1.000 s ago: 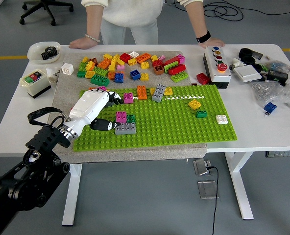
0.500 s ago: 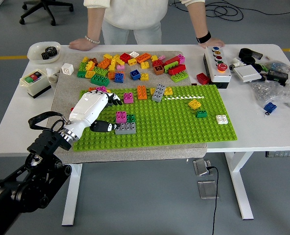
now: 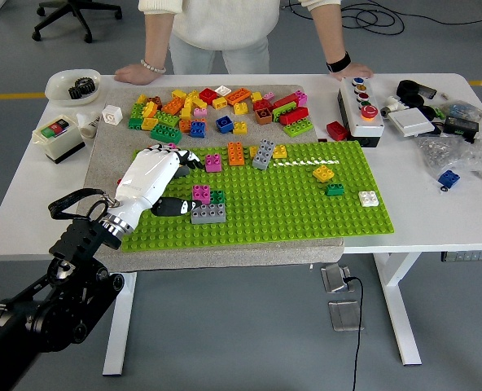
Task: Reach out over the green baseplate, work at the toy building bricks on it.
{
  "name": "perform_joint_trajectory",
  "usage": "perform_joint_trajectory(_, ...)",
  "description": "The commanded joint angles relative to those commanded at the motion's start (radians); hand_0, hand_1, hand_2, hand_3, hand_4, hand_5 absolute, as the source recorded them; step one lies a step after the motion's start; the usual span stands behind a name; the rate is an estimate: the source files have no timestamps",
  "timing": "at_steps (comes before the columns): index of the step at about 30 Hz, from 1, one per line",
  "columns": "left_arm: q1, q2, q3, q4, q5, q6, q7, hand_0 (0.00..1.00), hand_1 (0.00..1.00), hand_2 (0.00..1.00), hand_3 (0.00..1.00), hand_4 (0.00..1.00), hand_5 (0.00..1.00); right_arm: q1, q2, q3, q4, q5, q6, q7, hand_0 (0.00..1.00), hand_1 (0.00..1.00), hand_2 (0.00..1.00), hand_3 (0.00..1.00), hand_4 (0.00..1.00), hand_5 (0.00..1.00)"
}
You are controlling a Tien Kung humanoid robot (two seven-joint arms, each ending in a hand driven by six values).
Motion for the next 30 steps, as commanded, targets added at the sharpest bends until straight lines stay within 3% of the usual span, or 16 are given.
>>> perform_joint_trajectory(30,-0.026,-0.029,-0.001,0.093,0.0,0.059,-0.019,0.697,0.585,0.567,0.584,0.998,0.192,0.001,0.0,-0.003,0.0,0.003,-0.003,-0.001,0.745,0.637,0.677,0.624,0.858,0.558)
